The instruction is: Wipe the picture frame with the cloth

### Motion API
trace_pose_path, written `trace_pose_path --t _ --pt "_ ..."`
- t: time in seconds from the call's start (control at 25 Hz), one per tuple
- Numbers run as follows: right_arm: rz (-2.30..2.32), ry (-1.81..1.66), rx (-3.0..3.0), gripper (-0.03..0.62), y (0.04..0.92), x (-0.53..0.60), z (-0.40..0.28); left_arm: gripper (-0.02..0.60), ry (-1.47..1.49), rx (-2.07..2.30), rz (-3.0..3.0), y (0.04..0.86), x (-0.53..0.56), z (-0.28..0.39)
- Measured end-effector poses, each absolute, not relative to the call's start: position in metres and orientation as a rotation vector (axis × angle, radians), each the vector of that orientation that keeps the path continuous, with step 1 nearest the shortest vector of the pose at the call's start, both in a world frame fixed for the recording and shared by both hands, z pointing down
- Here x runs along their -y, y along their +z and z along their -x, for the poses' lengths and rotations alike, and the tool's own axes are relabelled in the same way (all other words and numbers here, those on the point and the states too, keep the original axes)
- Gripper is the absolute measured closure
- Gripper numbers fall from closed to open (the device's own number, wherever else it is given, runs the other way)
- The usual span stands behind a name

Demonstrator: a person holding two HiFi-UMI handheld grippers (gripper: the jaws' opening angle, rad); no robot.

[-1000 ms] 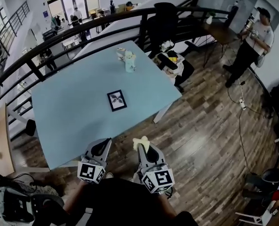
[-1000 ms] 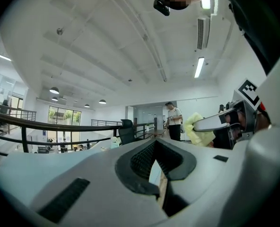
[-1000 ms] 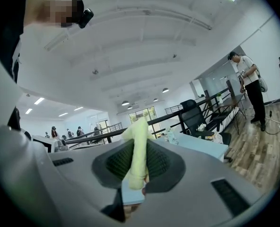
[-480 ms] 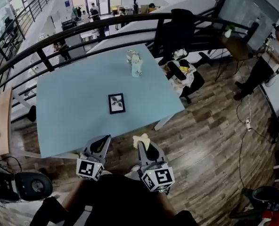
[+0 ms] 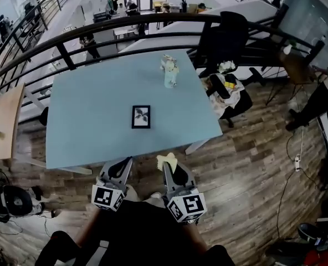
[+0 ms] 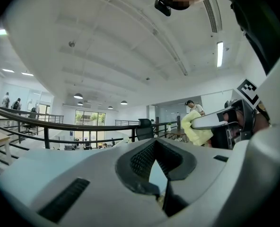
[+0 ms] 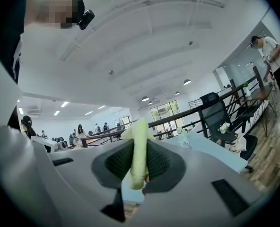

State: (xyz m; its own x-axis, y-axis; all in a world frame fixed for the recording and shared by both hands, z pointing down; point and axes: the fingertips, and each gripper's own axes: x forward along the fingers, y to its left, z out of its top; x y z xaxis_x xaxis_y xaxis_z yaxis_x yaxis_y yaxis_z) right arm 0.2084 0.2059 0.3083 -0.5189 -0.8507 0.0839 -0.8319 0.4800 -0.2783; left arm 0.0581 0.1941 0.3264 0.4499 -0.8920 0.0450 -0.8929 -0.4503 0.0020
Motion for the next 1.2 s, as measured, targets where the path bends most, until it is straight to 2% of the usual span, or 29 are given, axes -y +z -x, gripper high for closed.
trace_pose_path --t 0.84,1.2 --pt "1.591 -0.481 -2.603 0.536 0.319 -0.156 -0.233 0.584 0.058 1.570 -2.671 0.338 -0.129 -0.079" --pt "1.602 -0.485 -2.622 0.536 0.317 -0.101 -0.212 0.584 0.046 1.535 -2.673 0.341 -0.068 -0.064"
